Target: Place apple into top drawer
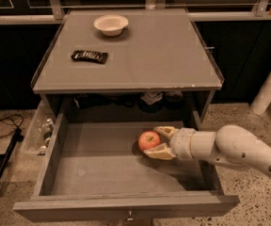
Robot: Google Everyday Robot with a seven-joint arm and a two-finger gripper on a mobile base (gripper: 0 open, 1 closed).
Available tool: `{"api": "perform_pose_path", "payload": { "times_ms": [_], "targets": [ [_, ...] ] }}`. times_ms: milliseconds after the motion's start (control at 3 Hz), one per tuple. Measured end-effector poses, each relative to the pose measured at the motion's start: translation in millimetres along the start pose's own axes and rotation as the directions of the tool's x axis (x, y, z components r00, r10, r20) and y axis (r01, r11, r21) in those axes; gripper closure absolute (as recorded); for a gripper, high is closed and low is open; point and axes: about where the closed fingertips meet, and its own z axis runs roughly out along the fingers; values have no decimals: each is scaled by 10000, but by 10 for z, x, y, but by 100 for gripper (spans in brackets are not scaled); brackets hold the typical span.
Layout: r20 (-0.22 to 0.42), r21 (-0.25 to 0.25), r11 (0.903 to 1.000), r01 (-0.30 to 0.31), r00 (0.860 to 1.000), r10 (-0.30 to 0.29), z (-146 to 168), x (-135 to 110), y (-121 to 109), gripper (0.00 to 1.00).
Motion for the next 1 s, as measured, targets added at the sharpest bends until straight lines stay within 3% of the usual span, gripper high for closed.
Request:
{"api": "perform_pose_path", "payload": {
  "times_ms": [667, 1000],
  "targets": [
    [-158, 190, 9994, 292, 9995, -289, 201, 254, 7, 100],
    [-158, 189, 9994, 292, 9995, -289, 201, 254, 7, 81]
  ]
}}
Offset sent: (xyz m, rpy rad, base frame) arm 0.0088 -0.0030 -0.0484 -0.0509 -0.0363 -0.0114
